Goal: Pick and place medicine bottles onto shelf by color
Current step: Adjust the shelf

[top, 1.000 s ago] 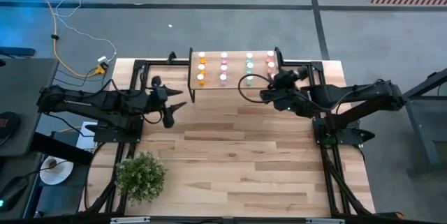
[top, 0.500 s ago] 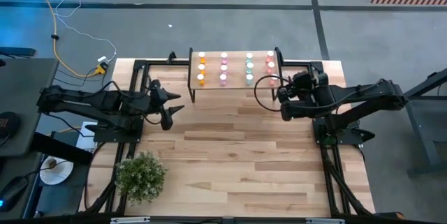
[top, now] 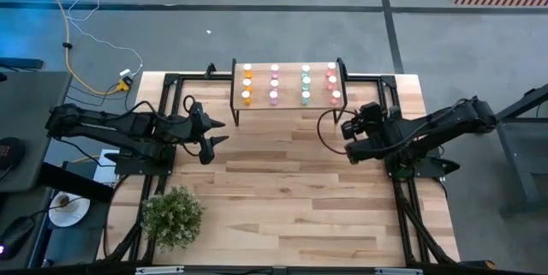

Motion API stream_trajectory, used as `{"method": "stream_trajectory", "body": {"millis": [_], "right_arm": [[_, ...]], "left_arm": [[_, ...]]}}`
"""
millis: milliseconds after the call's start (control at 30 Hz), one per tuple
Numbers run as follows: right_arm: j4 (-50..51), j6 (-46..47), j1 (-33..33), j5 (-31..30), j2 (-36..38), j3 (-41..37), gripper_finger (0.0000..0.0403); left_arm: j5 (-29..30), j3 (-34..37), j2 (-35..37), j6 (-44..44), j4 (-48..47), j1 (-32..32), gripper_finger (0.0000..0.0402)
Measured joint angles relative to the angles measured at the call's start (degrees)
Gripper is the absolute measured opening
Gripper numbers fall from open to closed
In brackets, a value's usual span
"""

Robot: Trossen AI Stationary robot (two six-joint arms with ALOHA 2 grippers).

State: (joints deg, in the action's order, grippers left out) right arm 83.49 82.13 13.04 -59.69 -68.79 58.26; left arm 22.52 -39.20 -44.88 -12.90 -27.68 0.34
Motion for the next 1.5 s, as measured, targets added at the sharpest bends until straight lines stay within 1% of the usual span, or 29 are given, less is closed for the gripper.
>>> {"method": "stream_trajectory", "body": {"millis": [133, 167, 333, 433, 633, 733, 867, 933, 1033, 1233, 1333, 1400, 1500], "right_arm": [[-0.22, 3.28, 1.27, 0.65, 0.54, -2.45, 0.017], [-0.38, 4.03, 1.46, 1.26, 0.87, -3.07, 0.017], [-2.38, 7.01, 2.75, 2.66, 3.06, -7.28, 0.0169], [-4.79, 7.66, 2.88, 2.94, 4.51, -9.94, 0.017], [-14.38, 6.3, 2.88, 2.91, 7.35, -15.99, 0.0169], [-18.81, 6.03, 2.86, 2.92, 7.77, -19.1, 0.0169], [-22.63, 6.42, 2.86, 2.91, 7.82, -21.64, 0.0165], [-24.76, 6.5, 2.67, 2.77, 7.82, -22.22, 0.0153], [-27.65, 6.48, 1.9, 2.63, 7.82, -22.96, 0.0122], [-32.81, 5.56, -1.02, 2.23, 7.82, -24.41, 0.0045], [-34.59, 3.35, -2.29, 2.2, 7.82, -24.42, 0.0011], [-36.12, 1.3, -3.07, 2.37, 7.82, -24.42, 0.0004], [-38.01, -1.48, -3.99, 2.77, 7.8, -24.42, 0.0008]], "left_arm": [[0.02, 0.16, -0.05, -1.25, 0.27, -0.01, 0.0197], [0.03, 0.88, -0.07, -1.73, 1.7, -0.03, 0.0197], [-1.36, 8.23, -0.13, -3.41, 10.96, -0.01, 0.0197], [-1.37, 10.75, -0.13, -1.85, 14.14, -0.01, 0.0197], [1.05, 11.39, -0.18, 3.88, 15.62, -0.01, 0.0197], [2.49, 11.39, -1.59, 4.1, 15.64, 0.01, 0.0197], [2.33, 11.39, -3.79, 4.57, 16.25, 0.19, 0.0197], [2.12, 11.39, -5.16, 4.56, 16.71, 0.77, 0.0197], [1.95, 11.39, -6.82, 3.87, 18.44, 2.51, 0.0197], [-3.36, 11.39, -8.85, -0.92, 19.1, 8.7, 0.0197], [-5.79, 11.39, -10.12, -0.03, 19.1, 10.34, 0.0197], [-6.56, 11.39, -10.78, 1.16, 18.99, 10.82, 0.0197], [-6.74, 11.39, -11.41, 2.93, 19.05, 11.41, 0.0194]]}}
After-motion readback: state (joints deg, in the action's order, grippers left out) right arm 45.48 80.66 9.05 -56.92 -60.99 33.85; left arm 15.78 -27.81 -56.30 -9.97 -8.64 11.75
